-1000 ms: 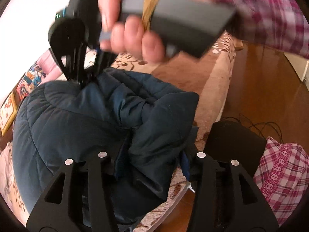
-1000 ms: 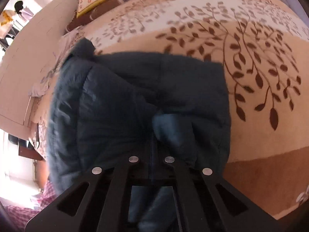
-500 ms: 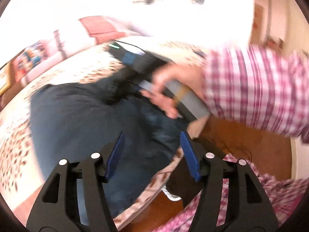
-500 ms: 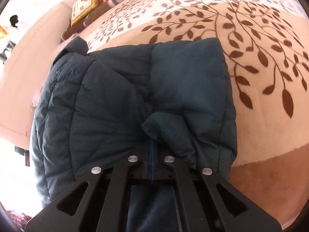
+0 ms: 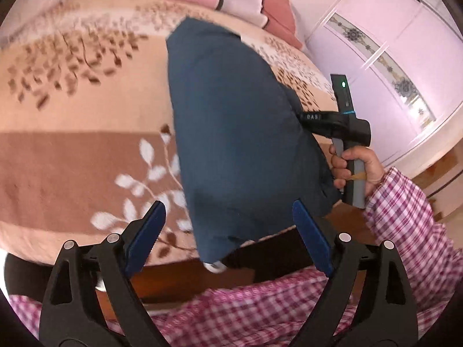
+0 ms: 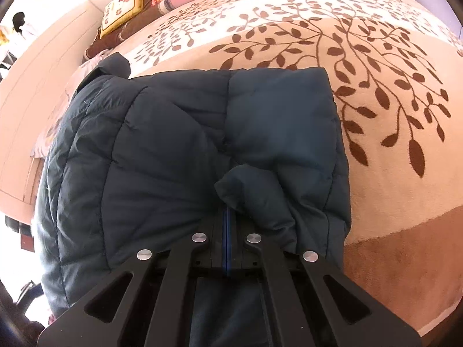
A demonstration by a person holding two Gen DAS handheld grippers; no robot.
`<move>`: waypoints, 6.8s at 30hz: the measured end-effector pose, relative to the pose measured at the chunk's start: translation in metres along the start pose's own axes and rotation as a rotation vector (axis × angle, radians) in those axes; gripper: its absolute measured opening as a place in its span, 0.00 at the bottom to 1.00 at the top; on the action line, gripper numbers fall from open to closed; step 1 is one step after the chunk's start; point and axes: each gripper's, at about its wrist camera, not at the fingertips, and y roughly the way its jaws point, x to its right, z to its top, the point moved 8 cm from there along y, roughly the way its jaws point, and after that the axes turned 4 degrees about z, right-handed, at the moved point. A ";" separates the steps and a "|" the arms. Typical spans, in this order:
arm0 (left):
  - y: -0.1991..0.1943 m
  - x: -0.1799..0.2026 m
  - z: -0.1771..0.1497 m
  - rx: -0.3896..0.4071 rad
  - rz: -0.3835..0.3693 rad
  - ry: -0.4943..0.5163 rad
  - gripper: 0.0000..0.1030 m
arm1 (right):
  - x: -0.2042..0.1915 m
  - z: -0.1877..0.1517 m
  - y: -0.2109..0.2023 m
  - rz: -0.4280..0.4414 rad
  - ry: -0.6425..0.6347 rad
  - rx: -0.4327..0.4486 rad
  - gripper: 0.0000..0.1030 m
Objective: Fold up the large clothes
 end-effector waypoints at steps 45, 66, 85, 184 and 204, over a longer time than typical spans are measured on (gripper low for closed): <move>-0.018 -0.068 0.074 0.185 0.196 -0.020 0.75 | -0.029 -0.021 -0.012 0.052 0.184 0.067 0.00; 0.050 -0.041 0.168 0.024 0.023 0.125 0.87 | -0.035 -0.104 -0.045 0.280 0.577 0.093 0.85; 0.117 -0.045 0.164 -0.208 -0.171 0.274 0.97 | -0.035 -0.090 0.024 0.310 0.605 0.030 0.92; -0.068 -0.188 0.156 0.432 0.428 0.005 0.82 | -0.179 0.094 0.081 0.175 -0.016 0.013 0.76; -0.023 -0.211 0.048 0.180 0.392 -0.107 0.71 | -0.187 -0.020 0.093 0.249 0.033 -0.144 0.00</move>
